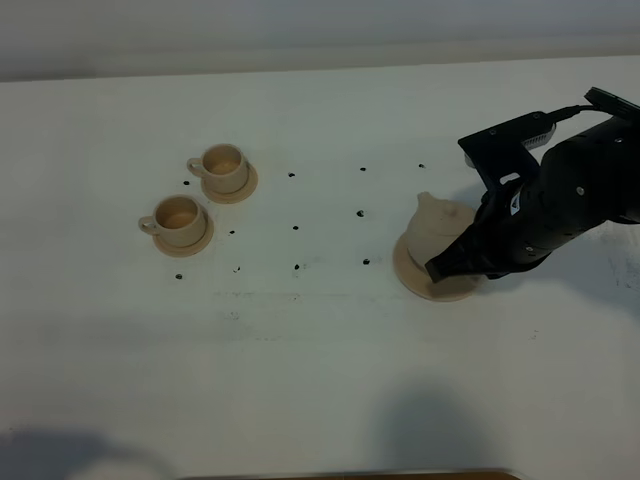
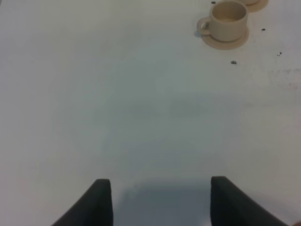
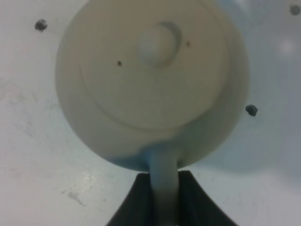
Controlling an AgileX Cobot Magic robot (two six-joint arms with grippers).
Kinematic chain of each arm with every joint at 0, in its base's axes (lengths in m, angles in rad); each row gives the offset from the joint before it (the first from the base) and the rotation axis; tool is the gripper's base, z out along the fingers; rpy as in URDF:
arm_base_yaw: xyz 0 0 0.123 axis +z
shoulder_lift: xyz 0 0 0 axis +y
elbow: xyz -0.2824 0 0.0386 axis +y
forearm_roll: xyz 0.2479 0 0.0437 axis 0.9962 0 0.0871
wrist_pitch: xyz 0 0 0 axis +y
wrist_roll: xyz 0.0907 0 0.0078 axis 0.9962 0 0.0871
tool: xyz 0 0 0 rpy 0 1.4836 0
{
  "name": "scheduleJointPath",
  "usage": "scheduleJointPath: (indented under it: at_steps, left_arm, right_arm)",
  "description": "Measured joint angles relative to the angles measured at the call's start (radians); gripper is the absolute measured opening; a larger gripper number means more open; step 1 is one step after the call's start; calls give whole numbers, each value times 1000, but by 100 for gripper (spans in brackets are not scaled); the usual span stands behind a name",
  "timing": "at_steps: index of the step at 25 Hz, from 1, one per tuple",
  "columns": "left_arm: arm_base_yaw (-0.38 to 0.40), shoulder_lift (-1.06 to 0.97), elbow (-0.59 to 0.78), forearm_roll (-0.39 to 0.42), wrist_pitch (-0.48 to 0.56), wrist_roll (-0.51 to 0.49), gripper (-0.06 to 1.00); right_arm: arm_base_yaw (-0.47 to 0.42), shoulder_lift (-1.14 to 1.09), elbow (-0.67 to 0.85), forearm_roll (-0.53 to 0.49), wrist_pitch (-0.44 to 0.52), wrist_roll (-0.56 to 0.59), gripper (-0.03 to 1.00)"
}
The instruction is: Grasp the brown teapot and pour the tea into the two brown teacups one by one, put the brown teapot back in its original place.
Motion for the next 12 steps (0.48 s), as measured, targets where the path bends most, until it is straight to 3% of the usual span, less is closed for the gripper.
scheduleJointPath:
  at_steps: [12]
  left_arm:
    - [0,0,0,0,0,0,53]
  right_arm:
    - [43,-5,-110,-2,42,-100,9]
